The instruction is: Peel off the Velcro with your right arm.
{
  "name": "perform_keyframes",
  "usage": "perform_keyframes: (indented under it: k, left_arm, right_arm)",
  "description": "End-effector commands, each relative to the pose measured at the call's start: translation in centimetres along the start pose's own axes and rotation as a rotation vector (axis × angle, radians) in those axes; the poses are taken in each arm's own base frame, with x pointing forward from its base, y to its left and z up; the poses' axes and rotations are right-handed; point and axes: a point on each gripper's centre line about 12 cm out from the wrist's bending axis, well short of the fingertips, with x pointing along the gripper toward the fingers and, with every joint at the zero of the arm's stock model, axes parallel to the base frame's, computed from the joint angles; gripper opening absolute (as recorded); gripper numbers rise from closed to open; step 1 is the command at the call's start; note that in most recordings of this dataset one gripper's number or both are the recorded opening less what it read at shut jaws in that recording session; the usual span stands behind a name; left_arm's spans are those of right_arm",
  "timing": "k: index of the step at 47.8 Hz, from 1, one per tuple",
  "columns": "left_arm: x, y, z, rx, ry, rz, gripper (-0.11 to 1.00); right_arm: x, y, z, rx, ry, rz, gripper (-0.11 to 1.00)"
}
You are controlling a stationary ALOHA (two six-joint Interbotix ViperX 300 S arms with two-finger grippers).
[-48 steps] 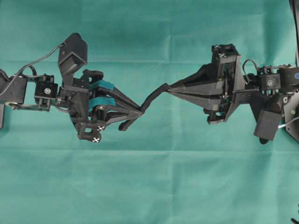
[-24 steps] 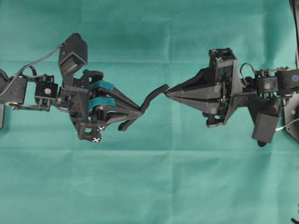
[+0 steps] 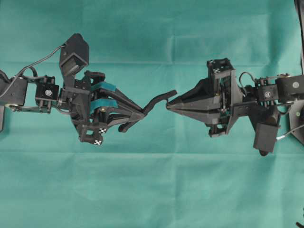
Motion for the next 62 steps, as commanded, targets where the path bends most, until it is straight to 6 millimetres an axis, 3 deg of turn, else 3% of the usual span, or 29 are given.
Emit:
perform_keyframes:
  k: [1,37,62]
  left_arm:
    - [-0.1,-0.3,0.9,-0.003,-0.037,-0.017,0.11]
    - [-0.1,-0.5,1.1,-0.003,-0.056,-0.03,0.11]
    - [-0.2,-0.4,1.0,-0.003,-0.064,-0.035,0.11]
  right_arm:
    - [0.3,-0.1,0.6,0.008,-0.017,-0.008,-0.09]
    - [1.4,1.0,0.1,0.022,-0.007,0.024,-0.09]
    - [3.3,1.3,-0.5,0.024,0.001,0.036,-0.09]
